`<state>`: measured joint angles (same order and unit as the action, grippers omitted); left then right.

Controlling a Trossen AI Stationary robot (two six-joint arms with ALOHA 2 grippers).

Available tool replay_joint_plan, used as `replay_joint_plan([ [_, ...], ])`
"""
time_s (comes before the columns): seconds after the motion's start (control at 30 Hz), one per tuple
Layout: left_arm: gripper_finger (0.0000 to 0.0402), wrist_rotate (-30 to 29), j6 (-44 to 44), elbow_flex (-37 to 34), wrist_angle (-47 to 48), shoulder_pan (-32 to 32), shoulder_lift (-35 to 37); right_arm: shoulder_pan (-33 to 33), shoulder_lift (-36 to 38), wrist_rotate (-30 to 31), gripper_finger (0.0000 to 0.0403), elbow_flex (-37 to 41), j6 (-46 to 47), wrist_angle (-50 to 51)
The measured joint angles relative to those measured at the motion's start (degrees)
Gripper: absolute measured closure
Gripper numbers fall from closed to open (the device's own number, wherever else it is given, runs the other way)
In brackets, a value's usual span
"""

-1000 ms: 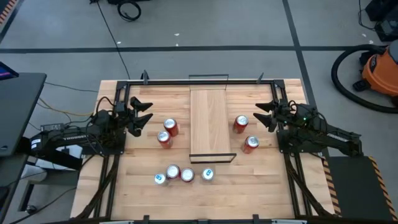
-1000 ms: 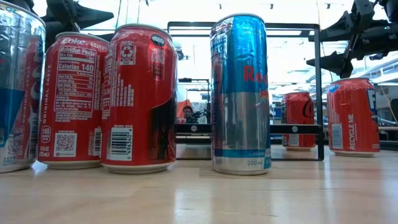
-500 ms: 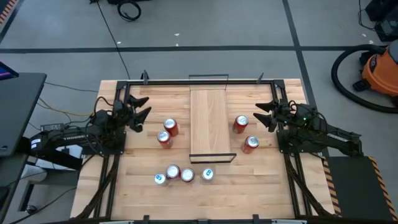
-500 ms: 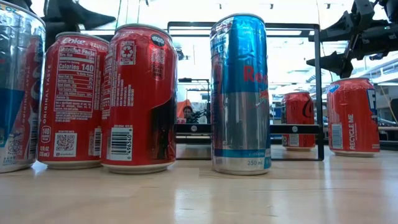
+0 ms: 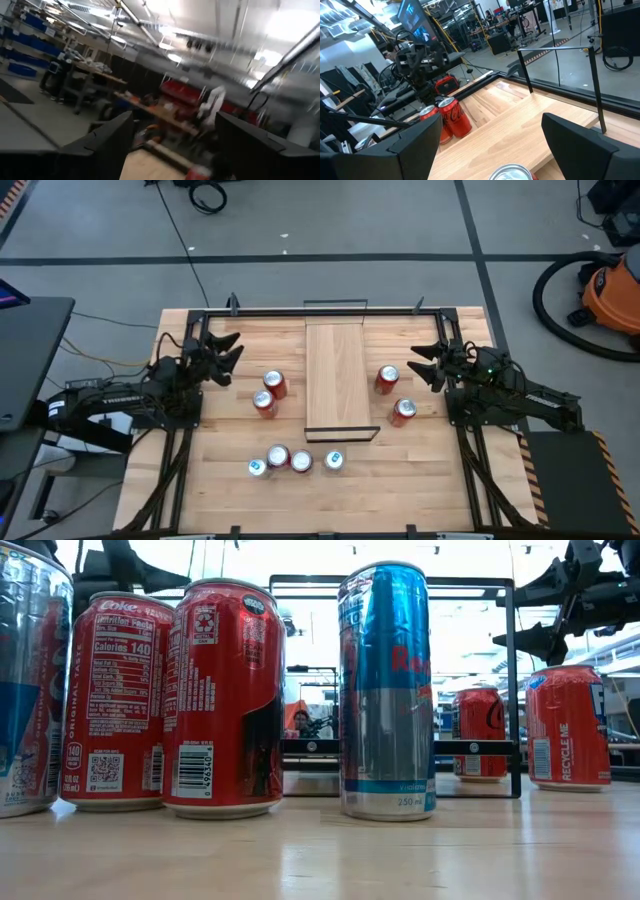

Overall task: Place canned beverage on shelf
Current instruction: Put the top left red black soda can on the shelf

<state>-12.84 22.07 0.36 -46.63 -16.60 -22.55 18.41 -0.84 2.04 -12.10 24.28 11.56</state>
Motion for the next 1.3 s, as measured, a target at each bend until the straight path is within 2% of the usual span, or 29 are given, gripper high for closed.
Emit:
replay_joint_plan([
  [0.1, 0.0108, 0.00, 5.88, 0.00, -2.16, 0.07, 0.09, 0.00, 0.00, 2.41, 0.0050, 0.00, -0.02, -1.62],
  [0.3, 0.0108, 0.00, 10.86, 0.02, -4.28, 0.07, 0.07, 0.02, -0.02, 9.62, 0.0050, 0.00, 0.80, -9.54],
  [0.4, 0.0108, 0.00, 14.24, 0.00, -4.22, 0.07, 0.04, 0.02, -0.37, 9.90, 0.0050, 0.00, 0.19, -10.91],
  [0.47, 0.0108, -0.32, 15.98, 0.00, -4.24, 0.07, 0.04, 0.02, -0.39, 8.02, 0.0050, 0.00, 2.81, -12.58],
  [0.63, 0.0108, -7.78, 20.42, 0.02, -6.11, 0.09, 0.09, 0.02, -0.39, 3.49, 0.0050, 0.00, 5.22, -16.37],
  [0.8, 0.0108, -13.54, 28.07, 0.00, -5.78, 0.09, 0.04, 0.02, -0.39, 3.63, 0.0050, -0.02, 4.28, -16.68],
  [0.9, 0.0108, -16.06, 29.73, 0.00, -5.84, 0.07, 0.04, 0.02, -1.44, 5.61, 0.0050, -0.02, 7.19, -17.13],
  [1.03, 0.0108, -17.16, 31.21, 0.01, -5.97, 0.07, 0.04, 0.02, -4.66, 5.00, 0.0050, -0.02, 9.80, -17.29],
  [1.17, 0.0108, -17.44, 31.30, 0.07, -7.75, 0.04, 0.06, 0.02, -11.10, 4.47, 0.0051, -0.02, 12.15, -19.34],
  [1.23, 0.0108, -17.19, 31.32, 1.06, -5.72, -0.12, 0.06, 0.02, -14.87, 5.78, 0.0053, -0.78, 12.21, -20.13],
  [1.3, 0.0108, -14.38, 31.36, 4.06, -1.31, -0.13, 0.02, 0.02, -18.96, 8.26, 0.0054, -3.22, 12.13, -20.48],
])
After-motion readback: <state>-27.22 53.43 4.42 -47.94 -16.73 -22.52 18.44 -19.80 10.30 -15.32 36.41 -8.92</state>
